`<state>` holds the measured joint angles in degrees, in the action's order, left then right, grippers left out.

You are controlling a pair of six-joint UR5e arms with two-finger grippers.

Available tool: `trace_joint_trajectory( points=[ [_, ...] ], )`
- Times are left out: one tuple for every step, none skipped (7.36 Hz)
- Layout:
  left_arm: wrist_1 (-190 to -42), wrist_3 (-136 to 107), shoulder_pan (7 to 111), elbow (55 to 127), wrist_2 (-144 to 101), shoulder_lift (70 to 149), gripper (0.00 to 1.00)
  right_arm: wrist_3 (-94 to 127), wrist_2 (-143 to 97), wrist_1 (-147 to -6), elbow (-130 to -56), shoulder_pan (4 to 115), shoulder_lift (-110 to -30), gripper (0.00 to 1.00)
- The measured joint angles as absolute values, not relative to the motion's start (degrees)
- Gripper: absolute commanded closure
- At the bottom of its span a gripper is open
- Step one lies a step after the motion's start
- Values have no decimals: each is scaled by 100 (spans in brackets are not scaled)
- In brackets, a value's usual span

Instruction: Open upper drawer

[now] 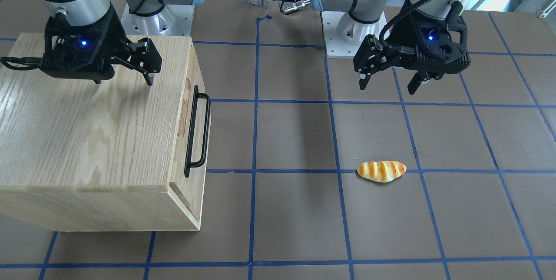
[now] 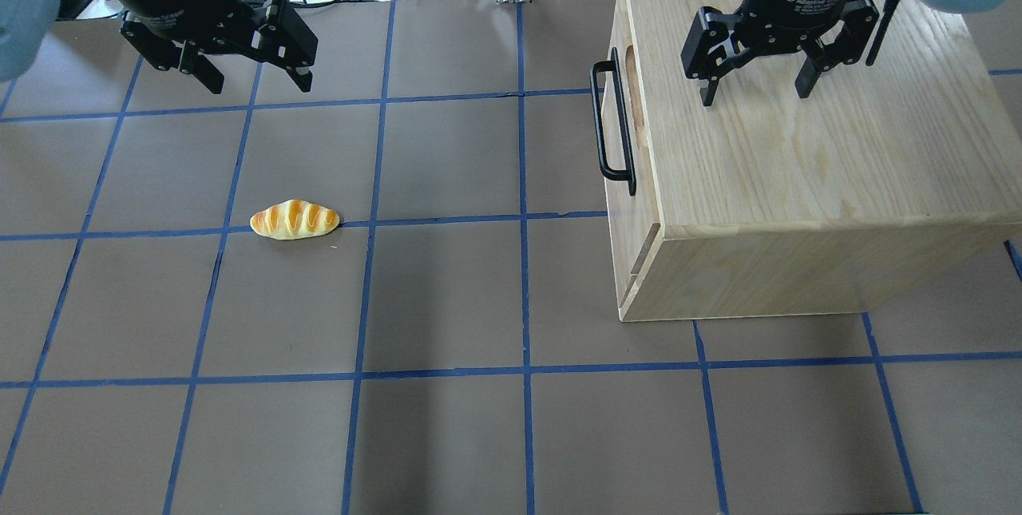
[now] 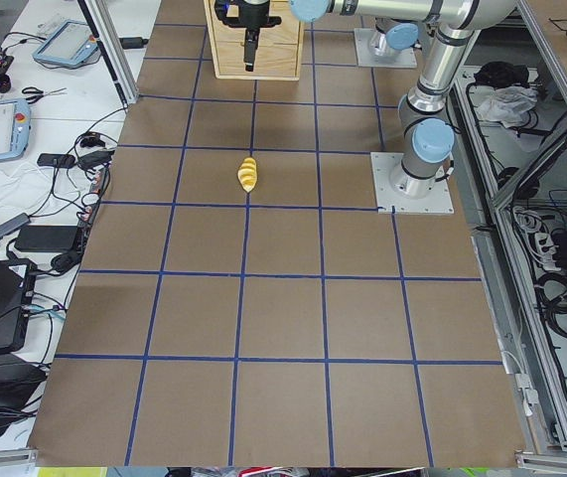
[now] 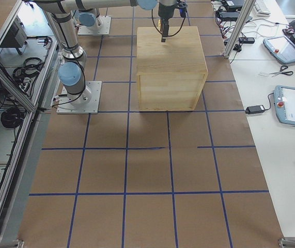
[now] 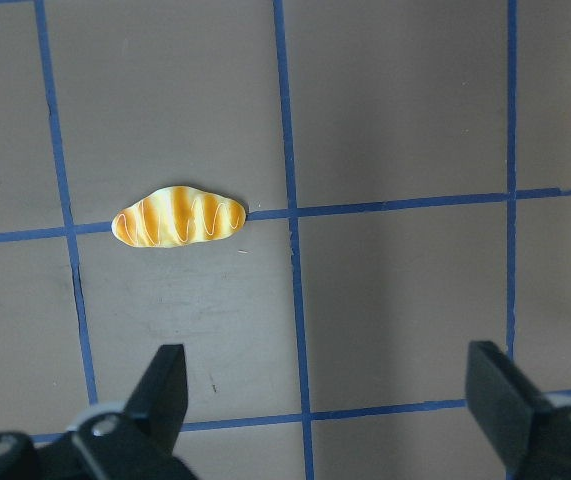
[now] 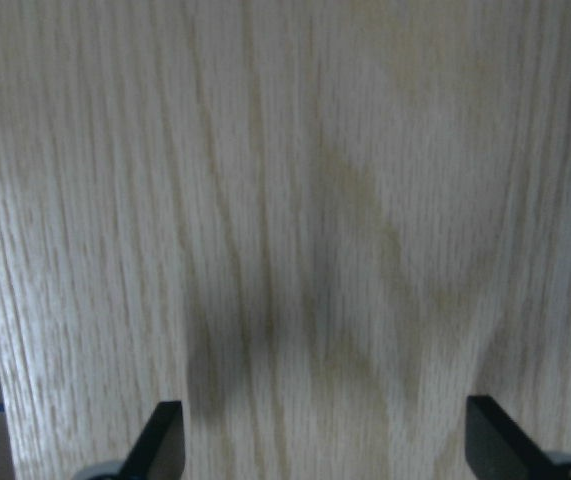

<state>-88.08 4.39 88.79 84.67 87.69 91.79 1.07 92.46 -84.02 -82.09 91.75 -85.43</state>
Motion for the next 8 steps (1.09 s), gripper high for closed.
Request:
trace_joint_trajectory(
  points=[
    [-8807, 438, 8878, 8495, 8771, 9174, 0, 108, 9246, -8402, -8209, 9176, -8543, 0],
    [-8807, 436, 8877, 8555, 8773, 9147, 0, 111, 9246, -8402, -8210, 9176, -8543, 0],
    [-8807, 439, 8877, 8631, 8761, 9097, 0, 113, 9246, -8402, -8211, 9176, -8543, 0],
    [-8805, 441, 8878, 8709, 8754, 9051, 0, 114, 9246, -8402, -8211, 9176, -8543, 0],
    [-8801, 436, 8881, 8762, 8758, 9028, 0, 114, 9246, -8402, -8211, 9176, -8543, 0],
    [-8799, 433, 8884, 8783, 8773, 9021, 0, 114, 9246, -8402, -8210, 9175, -8543, 0],
    [-8798, 431, 8880, 8769, 8783, 9025, 0, 114, 9246, -8402, -8209, 9173, -8543, 0],
    [-8798, 431, 8867, 8750, 8793, 9030, 0, 114, 9246, -8402, -8209, 9172, -8543, 0]
  ],
)
